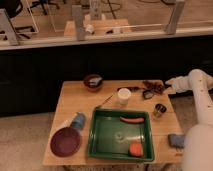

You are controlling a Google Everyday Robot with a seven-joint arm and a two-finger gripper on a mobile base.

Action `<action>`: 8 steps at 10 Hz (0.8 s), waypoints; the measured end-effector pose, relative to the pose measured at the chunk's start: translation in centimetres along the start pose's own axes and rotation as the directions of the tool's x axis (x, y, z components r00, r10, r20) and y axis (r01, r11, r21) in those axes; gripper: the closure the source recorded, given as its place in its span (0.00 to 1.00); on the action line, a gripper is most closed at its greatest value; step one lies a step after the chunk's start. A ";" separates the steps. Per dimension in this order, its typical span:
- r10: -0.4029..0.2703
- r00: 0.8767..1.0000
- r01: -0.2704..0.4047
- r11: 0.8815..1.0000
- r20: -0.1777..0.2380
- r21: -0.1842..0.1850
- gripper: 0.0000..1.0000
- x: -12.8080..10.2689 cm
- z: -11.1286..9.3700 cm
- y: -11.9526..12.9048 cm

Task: Place grapes in purple bowl

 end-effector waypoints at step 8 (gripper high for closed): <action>-0.003 1.000 0.003 1.000 0.018 -0.006 0.20 -0.9 2.5 1.1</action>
